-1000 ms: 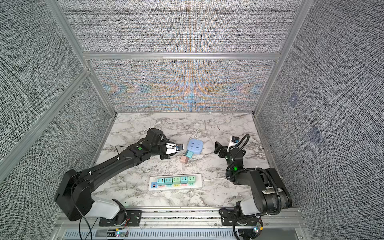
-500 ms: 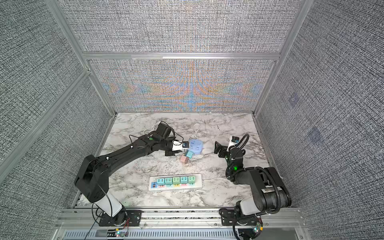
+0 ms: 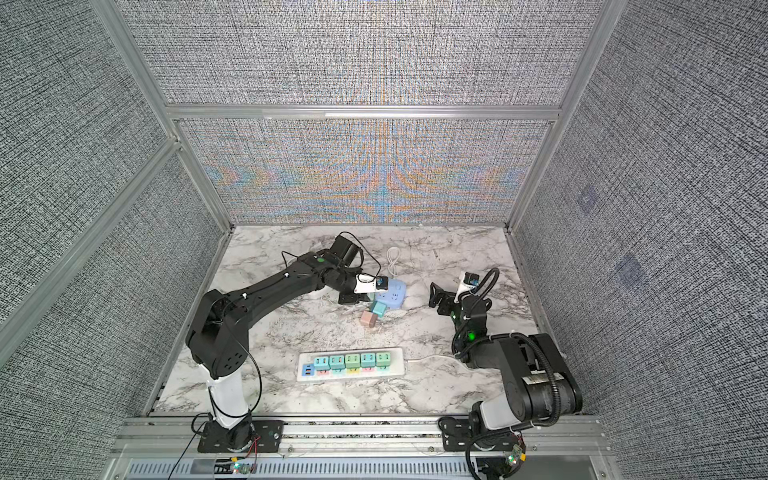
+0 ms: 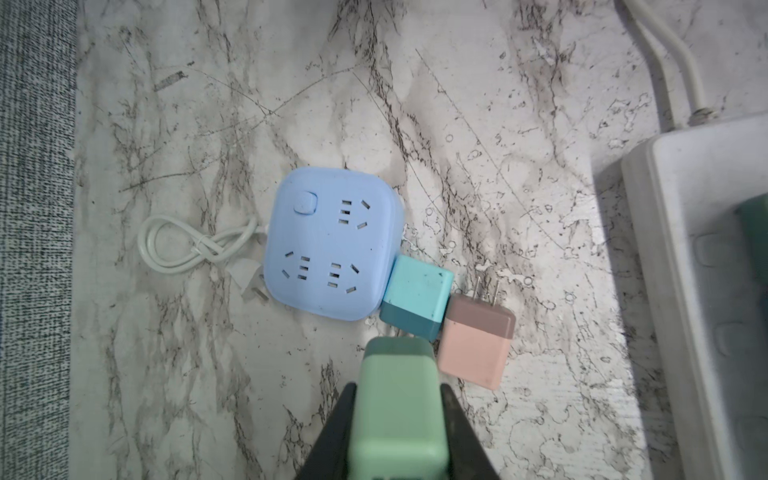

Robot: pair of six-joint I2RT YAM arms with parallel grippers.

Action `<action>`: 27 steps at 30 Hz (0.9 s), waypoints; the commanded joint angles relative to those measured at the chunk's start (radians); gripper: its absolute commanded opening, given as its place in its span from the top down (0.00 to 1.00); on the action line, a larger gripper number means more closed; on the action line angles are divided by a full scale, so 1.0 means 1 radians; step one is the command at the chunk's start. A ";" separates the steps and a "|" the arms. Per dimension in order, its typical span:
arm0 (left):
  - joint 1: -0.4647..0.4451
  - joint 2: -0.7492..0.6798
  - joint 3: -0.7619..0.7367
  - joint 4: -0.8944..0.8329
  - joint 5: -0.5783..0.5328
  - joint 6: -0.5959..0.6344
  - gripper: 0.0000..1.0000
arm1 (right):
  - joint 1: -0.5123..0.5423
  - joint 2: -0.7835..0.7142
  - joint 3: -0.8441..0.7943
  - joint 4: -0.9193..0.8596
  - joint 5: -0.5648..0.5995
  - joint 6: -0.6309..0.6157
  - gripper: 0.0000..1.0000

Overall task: Insert the plug
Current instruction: 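Carry the mint-green charger with the left gripper over the blue socket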

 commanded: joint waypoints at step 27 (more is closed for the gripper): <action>-0.036 0.409 0.557 -0.280 0.016 0.164 1.00 | -0.118 0.064 -0.008 0.121 -0.144 0.147 0.00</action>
